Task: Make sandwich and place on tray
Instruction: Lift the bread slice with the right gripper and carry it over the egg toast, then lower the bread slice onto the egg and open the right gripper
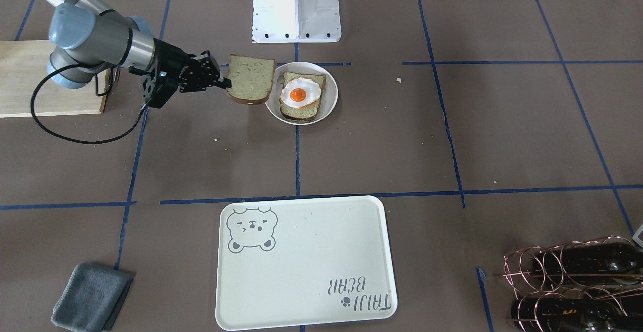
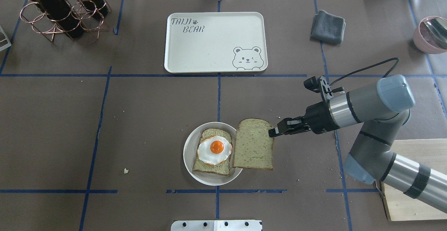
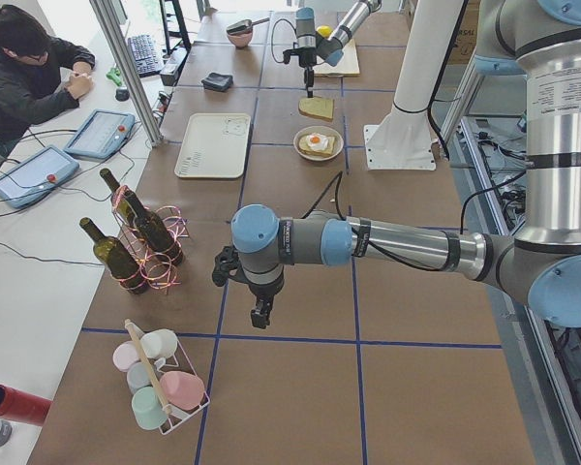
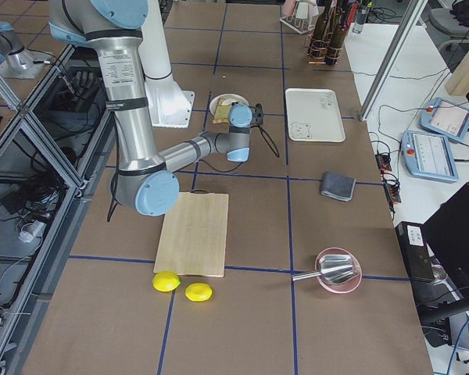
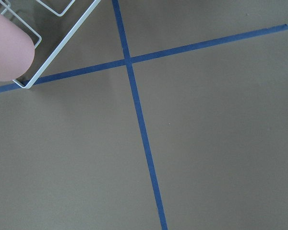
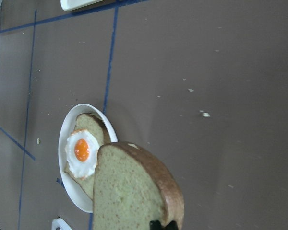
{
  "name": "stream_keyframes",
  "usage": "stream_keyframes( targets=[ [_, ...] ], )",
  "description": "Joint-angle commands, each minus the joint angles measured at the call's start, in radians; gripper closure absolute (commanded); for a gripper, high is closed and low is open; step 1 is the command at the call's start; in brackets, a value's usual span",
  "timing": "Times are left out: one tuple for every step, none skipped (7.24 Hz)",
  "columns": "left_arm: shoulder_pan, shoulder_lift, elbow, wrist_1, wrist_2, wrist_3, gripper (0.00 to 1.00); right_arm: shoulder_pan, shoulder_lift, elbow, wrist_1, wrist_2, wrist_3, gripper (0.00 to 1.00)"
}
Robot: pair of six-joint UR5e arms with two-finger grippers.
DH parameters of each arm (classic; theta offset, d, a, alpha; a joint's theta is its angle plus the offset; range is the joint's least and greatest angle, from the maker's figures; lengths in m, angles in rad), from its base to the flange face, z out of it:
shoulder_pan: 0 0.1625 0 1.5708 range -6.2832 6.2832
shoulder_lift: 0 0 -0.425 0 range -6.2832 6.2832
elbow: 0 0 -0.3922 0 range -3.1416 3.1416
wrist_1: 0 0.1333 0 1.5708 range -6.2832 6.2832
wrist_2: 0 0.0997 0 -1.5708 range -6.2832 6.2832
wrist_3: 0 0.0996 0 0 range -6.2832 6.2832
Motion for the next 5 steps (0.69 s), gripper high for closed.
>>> stream_keyframes(
  targets=[
    [0.0,0.0,0.003,-0.001,0.0,-0.001,0.0,-0.141,0.063,-0.01,-0.017,-0.181,0.062,1.0],
    [0.0,0.0,0.003,-0.001,0.0,0.001,0.0,-0.157,0.068,-0.011,-0.034,-0.214,0.06,1.0],
    [0.0,0.0,0.001,-0.001,0.0,0.001,0.0,-0.162,0.086,-0.013,-0.074,-0.217,0.059,1.0],
    [0.001,0.0,0.001,-0.001,0.0,0.001,0.0,-0.162,0.099,-0.016,-0.088,-0.219,0.052,1.0],
    [0.001,0.0,0.001,-0.001,0.0,0.001,0.0,-0.162,0.106,-0.022,-0.112,-0.22,0.048,1.0]
  ],
)
